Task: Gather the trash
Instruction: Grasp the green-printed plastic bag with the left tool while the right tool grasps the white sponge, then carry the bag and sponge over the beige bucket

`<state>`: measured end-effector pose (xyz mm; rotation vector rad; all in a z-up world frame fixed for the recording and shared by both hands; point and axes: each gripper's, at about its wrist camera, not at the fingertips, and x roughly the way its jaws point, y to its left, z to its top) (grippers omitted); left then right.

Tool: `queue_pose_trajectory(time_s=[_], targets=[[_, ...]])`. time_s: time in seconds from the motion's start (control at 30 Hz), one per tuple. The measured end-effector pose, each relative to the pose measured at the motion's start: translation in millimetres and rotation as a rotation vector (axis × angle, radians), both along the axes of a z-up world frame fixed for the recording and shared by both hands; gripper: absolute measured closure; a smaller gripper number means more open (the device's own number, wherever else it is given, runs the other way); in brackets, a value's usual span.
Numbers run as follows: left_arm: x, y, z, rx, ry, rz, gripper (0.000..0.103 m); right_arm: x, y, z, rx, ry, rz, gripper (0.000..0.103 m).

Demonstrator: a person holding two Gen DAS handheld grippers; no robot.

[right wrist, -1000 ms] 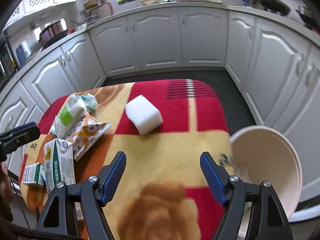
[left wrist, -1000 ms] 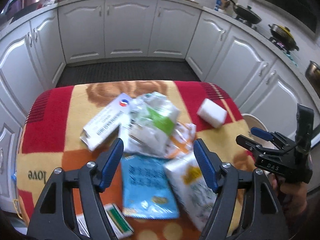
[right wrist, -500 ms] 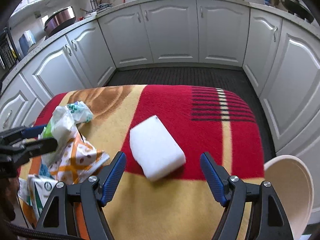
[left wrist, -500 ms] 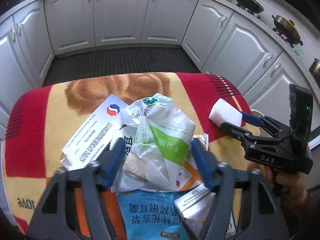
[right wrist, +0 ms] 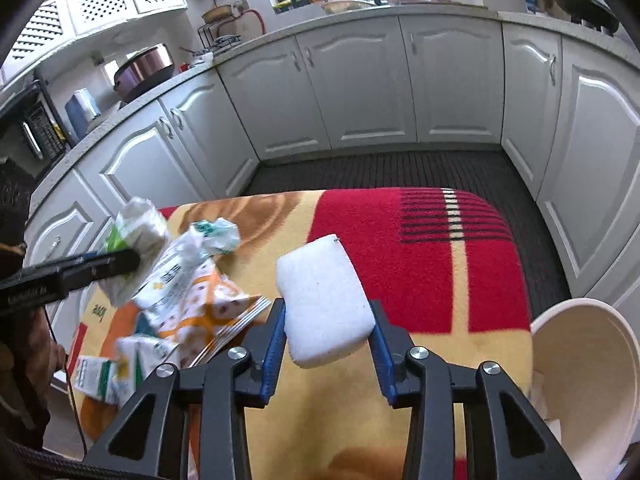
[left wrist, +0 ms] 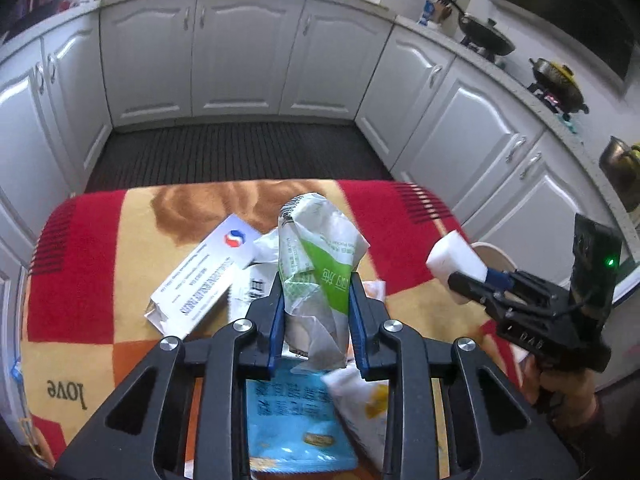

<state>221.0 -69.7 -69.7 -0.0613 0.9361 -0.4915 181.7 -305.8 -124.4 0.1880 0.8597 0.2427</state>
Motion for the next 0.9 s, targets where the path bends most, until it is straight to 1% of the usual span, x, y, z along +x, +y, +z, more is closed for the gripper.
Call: queue_pose_trajectory(time_s=[0.2, 0.33, 0.63, 0.9], targets=[[-27, -28, 15, -0.009, -0.030, -0.048, 0.078, -32, -3, 10, -0.037, -0.017, -0.024, 0.065], [-44, -51, 19, -0.018, -0.031, -0.084, 0.078, -52, -19, 14, -0.037, -0.025, -0.057, 0.064], [-73, -116, 17, -0.035, 0.001, -0.167, 0.078, -100, -72, 20, -0.042, -0.040, -0.182, 0.064], [-94, -183, 13, 0.003, -0.006, -0.237, 0.078, -131, -127, 16, -0.043, -0.024, -0.306, 0.063]])
